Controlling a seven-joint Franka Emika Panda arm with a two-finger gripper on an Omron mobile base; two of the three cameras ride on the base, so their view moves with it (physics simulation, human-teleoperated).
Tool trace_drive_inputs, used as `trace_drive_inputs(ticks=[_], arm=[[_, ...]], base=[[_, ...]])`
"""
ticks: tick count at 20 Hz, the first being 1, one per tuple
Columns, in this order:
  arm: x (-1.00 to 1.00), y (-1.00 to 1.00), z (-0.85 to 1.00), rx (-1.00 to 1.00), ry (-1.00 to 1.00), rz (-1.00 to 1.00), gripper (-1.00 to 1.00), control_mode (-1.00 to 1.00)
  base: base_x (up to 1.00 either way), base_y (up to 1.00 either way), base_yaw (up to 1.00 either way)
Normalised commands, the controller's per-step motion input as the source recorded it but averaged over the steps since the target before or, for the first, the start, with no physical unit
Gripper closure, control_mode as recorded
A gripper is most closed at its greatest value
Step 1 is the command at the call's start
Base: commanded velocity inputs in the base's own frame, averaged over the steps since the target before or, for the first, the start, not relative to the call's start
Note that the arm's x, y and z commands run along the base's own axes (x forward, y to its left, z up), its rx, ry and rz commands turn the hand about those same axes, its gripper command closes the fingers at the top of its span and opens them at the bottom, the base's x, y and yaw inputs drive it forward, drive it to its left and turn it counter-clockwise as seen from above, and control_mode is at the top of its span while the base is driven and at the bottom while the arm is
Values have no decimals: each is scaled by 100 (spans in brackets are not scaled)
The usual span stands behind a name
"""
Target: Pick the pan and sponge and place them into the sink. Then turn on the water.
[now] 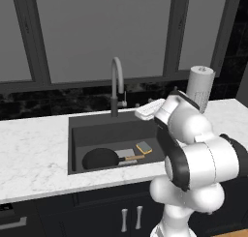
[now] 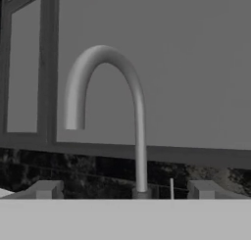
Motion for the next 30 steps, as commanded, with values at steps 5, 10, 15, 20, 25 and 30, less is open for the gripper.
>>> trace_drive_inputs(ticks=[5, 10, 15, 20, 25, 30], arm=[[18, 0, -4, 0, 0, 0, -100, -100], [20, 0, 0, 0, 0, -1, -100, -100], [12, 0, 0, 0, 0, -2, -100, -100], [12, 0, -1, 0, 0, -3, -100, -100], [19, 3, 0, 0, 0, -3, -100, -100], [13, 5, -6, 0, 0, -2, -100, -100]], base=[[0, 0, 0], [0, 0, 0], [0, 0, 0], [0, 0, 0], [0, 0, 0], [0, 0, 0]])
